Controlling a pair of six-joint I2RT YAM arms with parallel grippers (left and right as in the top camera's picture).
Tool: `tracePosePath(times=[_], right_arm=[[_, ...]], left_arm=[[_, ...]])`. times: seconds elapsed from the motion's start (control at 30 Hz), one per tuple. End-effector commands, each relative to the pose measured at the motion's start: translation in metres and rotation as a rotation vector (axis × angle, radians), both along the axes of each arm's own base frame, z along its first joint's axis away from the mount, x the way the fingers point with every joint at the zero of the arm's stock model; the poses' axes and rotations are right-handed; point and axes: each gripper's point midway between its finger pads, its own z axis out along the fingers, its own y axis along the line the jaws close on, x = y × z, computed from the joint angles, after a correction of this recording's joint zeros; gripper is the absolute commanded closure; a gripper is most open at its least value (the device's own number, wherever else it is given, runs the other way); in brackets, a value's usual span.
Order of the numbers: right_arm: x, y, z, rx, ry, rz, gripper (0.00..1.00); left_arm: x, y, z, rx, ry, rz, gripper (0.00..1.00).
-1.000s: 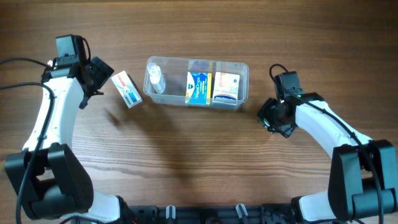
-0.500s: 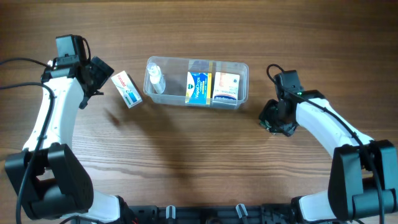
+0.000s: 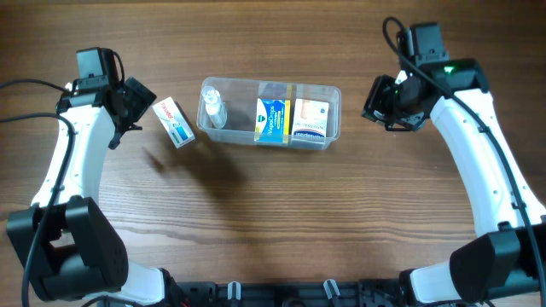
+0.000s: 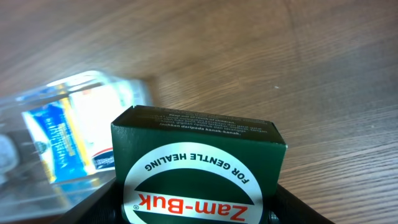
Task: Pack container
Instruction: 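Carry the Zam-Buk tin with the right gripper and lower it into the container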
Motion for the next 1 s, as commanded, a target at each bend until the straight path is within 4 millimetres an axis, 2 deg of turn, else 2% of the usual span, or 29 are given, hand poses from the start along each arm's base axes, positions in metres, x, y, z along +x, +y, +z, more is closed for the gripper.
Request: tracePosePath(times=[0.0,0.1,0.17,0.23,0.43,0.5,0.63,0.77,0.97], right_arm=[[0.009,0.029,0.031,0.045,-0.078,0.088,0.37],[0.012,0.055,0.043,0.075,-0.121,0.12,0.38],[0.014,0.08,0.048,0.118,-0.155,0.17,0.39],[0.012,0.105,0.053,0.147,-0.182,0.198,0.39],[0.007,0.166,0.066,0.203,-0.268,0.312,0.41],[0.004,0.183,0.065,0.224,-0.274,0.324,0.41],[0.005,0.217,0.047,0.239,-0.262,0.366,0.41],[0.009,0.248,0.012,0.241,-0.221,0.409,0.4],[0.022,0.274,-0.028,0.233,-0.212,0.442,0.4]], left_arm=[[0.002,0.005,0.001,0.011,-0.004,0.016,0.0],[0.002,0.005,0.001,0.011,-0.004,0.016,0.0],[0.002,0.005,0.001,0.011,-0.004,0.016,0.0],[0.002,0.005,0.001,0.011,-0.004,0.016,0.0],[0.002,0.005,0.001,0.011,-0.004,0.016,0.0],[0.002,0.005,0.001,0.011,-0.004,0.016,0.0],[0.002,0.005,0.001,0.011,-0.004,0.016,0.0],[0.002,0.005,0.001,0.011,-0.004,0.016,0.0],[0.002,0.005,0.001,0.011,-0.004,0.016,0.0]])
